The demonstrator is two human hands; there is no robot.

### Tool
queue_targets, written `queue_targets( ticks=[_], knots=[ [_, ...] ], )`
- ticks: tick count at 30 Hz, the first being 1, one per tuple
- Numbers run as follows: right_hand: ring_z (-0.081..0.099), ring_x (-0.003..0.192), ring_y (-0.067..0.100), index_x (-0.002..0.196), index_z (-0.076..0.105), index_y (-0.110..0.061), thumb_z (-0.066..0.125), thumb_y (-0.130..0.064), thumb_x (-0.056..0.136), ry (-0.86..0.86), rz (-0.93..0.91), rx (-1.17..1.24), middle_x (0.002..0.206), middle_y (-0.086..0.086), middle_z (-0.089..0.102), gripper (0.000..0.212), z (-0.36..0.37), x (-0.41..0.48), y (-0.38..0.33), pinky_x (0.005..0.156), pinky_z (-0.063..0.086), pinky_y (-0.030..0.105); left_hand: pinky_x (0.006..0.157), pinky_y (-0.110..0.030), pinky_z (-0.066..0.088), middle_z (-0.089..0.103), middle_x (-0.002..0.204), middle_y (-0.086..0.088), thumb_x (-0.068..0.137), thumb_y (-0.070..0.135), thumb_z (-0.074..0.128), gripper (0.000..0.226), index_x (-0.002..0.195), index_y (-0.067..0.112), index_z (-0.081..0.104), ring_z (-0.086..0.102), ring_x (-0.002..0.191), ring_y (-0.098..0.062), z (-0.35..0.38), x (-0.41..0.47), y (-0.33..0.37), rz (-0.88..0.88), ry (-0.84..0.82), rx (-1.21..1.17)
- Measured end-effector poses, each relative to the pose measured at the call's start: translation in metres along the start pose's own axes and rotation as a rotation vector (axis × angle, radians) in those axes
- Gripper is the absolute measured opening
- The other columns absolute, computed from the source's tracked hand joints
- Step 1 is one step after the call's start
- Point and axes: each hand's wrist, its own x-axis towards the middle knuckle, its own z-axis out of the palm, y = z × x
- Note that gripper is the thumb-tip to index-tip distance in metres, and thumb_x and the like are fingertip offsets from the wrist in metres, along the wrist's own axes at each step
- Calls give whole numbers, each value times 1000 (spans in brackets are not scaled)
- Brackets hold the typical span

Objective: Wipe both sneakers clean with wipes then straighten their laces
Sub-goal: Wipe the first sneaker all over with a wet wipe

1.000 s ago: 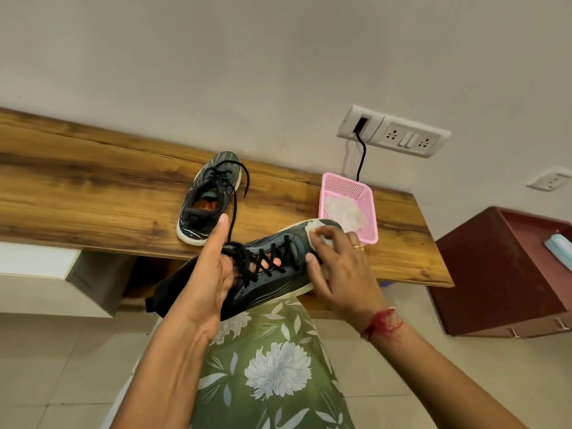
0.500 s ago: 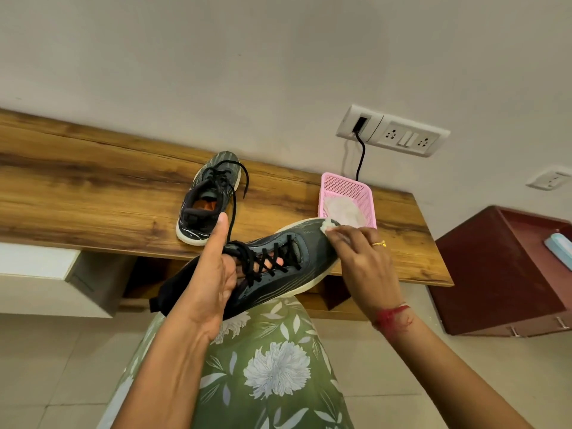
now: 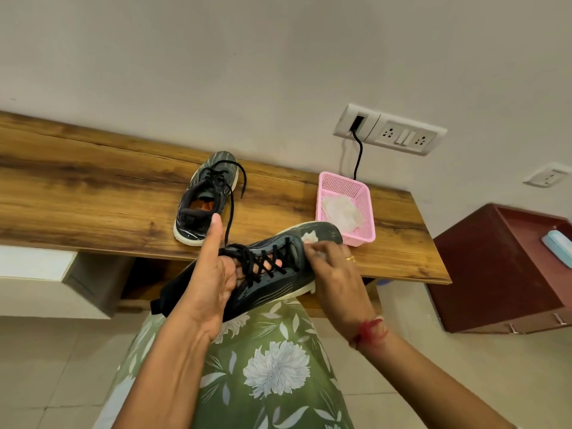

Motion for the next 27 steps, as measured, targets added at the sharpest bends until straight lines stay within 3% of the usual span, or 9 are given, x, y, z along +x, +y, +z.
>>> queue_targets(
  ticks=[2, 4, 7, 11, 15, 20, 24, 27],
  knots=[
    [56, 88, 29, 116, 61, -4, 62, 8, 66, -54, -82, -64, 107, 13, 60, 52, -3, 0, 8, 63, 53, 38, 47, -21, 32, 29, 41, 1, 87, 71, 18, 77, 32, 19, 30, 30, 30, -4, -2, 0, 0, 4, -26, -6],
    [56, 89, 32, 116, 61, -4, 65, 8, 67, -31, -20, -137, 106, 15, 61, 51, -6, 8, 29, 63, 54, 40, 38, -15, 30, 36, 36, 6, 89, 69, 14, 84, 27, 16, 35, 31, 33, -6, -3, 1, -1, 11, -62, -7],
    [56, 89, 35, 114, 63, -4, 69, 13, 64, 32, 96, -55, 105, 16, 60, 53, -3, 11, 23, 61, 53, 40, 45, -21, 24, 33, 36, 7, 86, 73, 14, 85, 25, 19, 37, 25, 41, -8, -1, 1, 1, 20, -79, 9],
    [56, 88, 28, 115, 61, -6, 65, 11, 65, -82, -90, -30, 109, 10, 60, 54, 1, -3, 12, 61, 53, 36, 52, -27, 22, 27, 33, 6, 85, 73, 17, 84, 23, 18, 30, 26, 36, -5, 1, 0, -1, 18, -42, 11],
    [55, 89, 33, 112, 64, -6, 68, 11, 67, 11, 121, -51, 108, 12, 61, 48, -2, 12, 33, 61, 53, 41, 54, -28, 16, 30, 35, 8, 88, 72, 13, 92, 22, 14, 39, 23, 43, -9, 4, 0, -2, -9, -83, -17],
    [56, 89, 29, 114, 63, -7, 71, 11, 64, -80, -64, -4, 108, 10, 60, 54, 4, -2, 17, 62, 53, 38, 49, -24, 26, 31, 33, 5, 88, 71, 12, 88, 22, 17, 33, 27, 32, -4, 4, 1, -4, 6, -70, -16],
    [55, 86, 35, 112, 65, -8, 66, 11, 70, 55, 176, 6, 102, 15, 59, 46, 2, 11, 35, 62, 52, 42, 46, -24, 23, 33, 38, 7, 85, 75, 11, 86, 25, 20, 38, 25, 39, -7, 4, 3, -5, -6, -102, 18],
    [53, 90, 32, 113, 65, -7, 63, 11, 72, 8, 94, 90, 105, 13, 59, 45, 10, 2, 14, 70, 49, 39, 41, -21, 29, 29, 36, 5, 84, 75, 16, 77, 30, 23, 31, 25, 34, -8, 4, 4, -6, 3, -67, -6]
  ],
)
